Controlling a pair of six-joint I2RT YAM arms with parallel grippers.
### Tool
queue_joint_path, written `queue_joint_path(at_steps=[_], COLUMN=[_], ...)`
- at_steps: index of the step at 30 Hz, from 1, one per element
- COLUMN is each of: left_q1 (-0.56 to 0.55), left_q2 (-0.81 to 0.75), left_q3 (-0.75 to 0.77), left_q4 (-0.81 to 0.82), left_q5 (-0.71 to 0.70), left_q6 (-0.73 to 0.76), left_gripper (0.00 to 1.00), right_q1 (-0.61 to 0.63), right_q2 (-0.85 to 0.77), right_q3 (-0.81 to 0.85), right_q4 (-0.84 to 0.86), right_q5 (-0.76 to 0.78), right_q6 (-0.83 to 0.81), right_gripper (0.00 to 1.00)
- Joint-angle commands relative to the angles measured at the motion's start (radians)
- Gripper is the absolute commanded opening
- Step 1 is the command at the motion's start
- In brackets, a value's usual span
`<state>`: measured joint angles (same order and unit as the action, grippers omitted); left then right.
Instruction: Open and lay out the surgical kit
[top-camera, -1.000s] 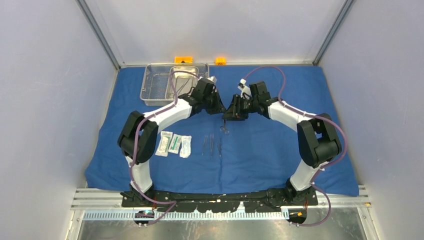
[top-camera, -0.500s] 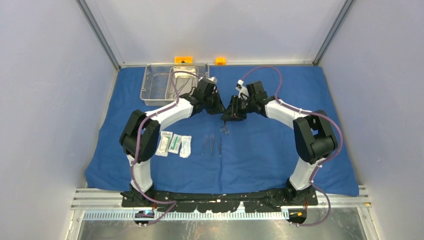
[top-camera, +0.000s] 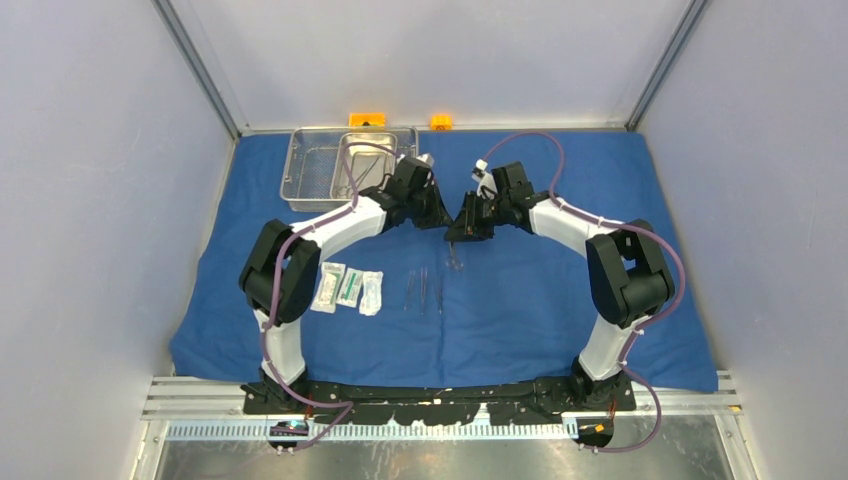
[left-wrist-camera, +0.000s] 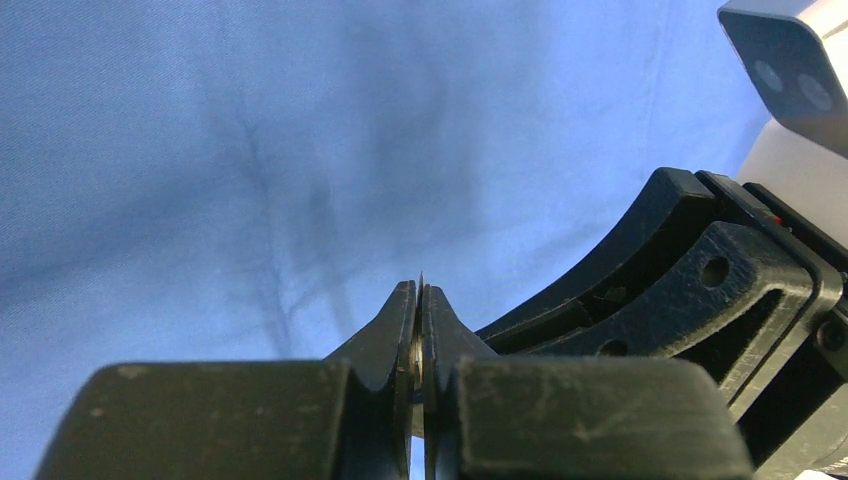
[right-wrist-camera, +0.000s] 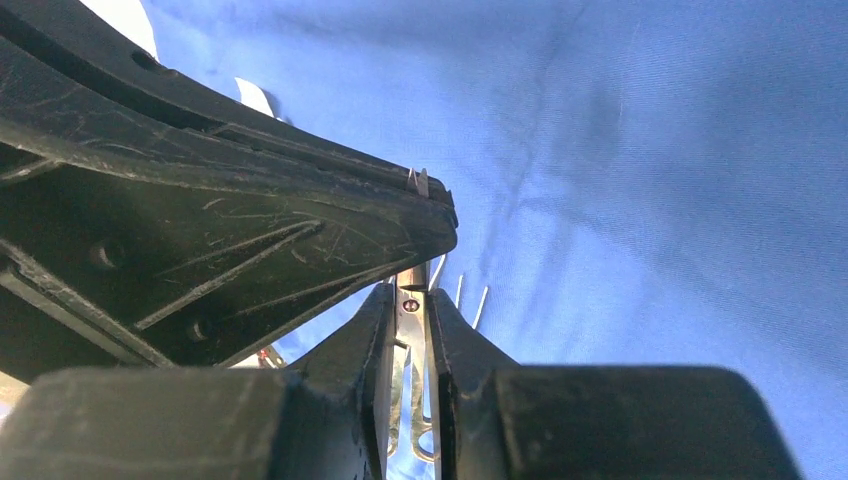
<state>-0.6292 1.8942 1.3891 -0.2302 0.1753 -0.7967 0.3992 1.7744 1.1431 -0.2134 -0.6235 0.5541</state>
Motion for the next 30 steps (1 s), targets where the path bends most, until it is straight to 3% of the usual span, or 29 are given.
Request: queue_joint_path(at_steps=[1,10,13,20,22,25,30], left_q1=[-0.005,-0.002,0.012,0.060,0.077,0.090,0.107], left_q2=[-0.014,0.013,0.014,-0.042,-0.062,-0.091,-0.157], left_q3=[0.032,0.082,0.101,0.132,0.147,0.163,0.123], left_q4=[0.016,0.036,0.044,0.039,0.028,0.002,-0.005], left_q5=[-0.004,0.015,0.025,0.081,0.091,0.097,0.040], left_q6=[0.008,0.128,0.182,0.319,0.369,0.462,0.580], left_gripper=[0.00,0.04,0.16,0.67,0.77,0.86,0.89], right_q1=[0.007,0.010,0.010,0.020,0.020,0.019,0.020], right_q2=[-0.018,-0.082,-0.134,-0.283,-0.311,-0.333,-0.367], right_q3=[0.043,0.026,-0.009,-0.078,-0.094,-0.113,-0.123], right_q4=[0.007,-0.071,-0.098,-0.205,-0.238,-0.263,-0.364], right_q5=[0.024,0.156,0.232,0.398,0.440,0.471,0.532], right_q6=[-0.010,0.002,0.011,-0.014,-0.014,0.000,0.023], right_gripper=[0.12,0.00,0.00,0.00,0.00,0.00,0.00])
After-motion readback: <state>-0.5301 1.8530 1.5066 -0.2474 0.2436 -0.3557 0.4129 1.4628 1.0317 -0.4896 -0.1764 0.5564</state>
